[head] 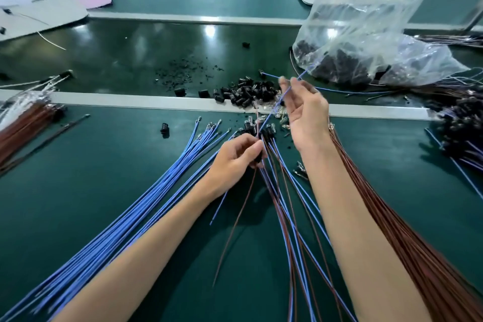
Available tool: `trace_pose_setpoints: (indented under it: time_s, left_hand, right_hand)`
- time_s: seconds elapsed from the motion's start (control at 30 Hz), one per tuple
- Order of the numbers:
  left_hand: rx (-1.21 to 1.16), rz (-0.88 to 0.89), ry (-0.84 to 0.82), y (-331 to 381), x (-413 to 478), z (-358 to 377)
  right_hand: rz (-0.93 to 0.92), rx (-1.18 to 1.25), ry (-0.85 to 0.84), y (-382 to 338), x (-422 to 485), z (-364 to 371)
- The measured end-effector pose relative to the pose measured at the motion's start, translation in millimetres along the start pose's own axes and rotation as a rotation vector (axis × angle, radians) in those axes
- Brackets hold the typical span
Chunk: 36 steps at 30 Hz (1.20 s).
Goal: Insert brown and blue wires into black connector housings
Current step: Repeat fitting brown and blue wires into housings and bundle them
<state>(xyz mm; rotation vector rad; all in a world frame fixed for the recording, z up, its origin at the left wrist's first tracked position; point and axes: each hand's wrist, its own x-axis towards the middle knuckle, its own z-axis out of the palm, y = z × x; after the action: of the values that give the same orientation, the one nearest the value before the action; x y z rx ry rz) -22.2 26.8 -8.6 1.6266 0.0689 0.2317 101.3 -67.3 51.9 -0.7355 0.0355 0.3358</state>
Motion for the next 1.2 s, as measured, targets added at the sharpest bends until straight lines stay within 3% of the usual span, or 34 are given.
trace_pose_setpoints:
  time_s: [0.03, 0.13, 0.23, 0.3, 0.47, 0.57, 0.7, 0.83, 1.03, 1.1, 1.2]
  left_hand:
    - [-0.005, 0.011, 0.034, 0, 0, 1]
    - [-0.005, 0.027, 0.107, 0, 1, 2]
    - [0.061, 0.039, 0.08, -2, 0, 3]
    - [0.095, 0.05, 0.055, -5, 0, 3]
    - [0.166, 0.058, 0.021, -9, 3, -1]
    - [0.143, 0.046, 0.049, -9, 4, 0]
    - [0.108, 0.048, 0.093, -8, 4, 1]
    - [0.12, 0.036, 0.093, -6, 5, 1]
    - [0.121, 0.036, 0.063, -4, 4, 0]
    - [0.119, 0.042, 0.08, -3, 4, 1]
    - [0.079, 0.035, 0.128, 0, 5, 2]
  right_hand:
    - [0.046, -0.109, -0.1, 3, -5, -2]
    - [0.059, -0.737, -0.416, 15, -15, -11]
    - [-0.103, -1.119, -0.457, 19, -10, -16]
    - [-0.187, -1.144, -0.357, 15, -3, -18]
    - [-0.259, -0.891, -0.117, 5, 4, -18]
    - [-0.194, -1.095, -0.266, 9, -5, -20]
    - [-0.251, -1.394, -0.475, 17, -16, -24]
    - [-0.285, -1.392, -0.444, 11, -11, -15]
    - [-0.411, -1.187, -0.199, 5, 2, 10]
    - [-0.363, -1.144, -0.253, 6, -1, 11]
    - [-0.24, -1.331, -0.513, 15, -11, 2]
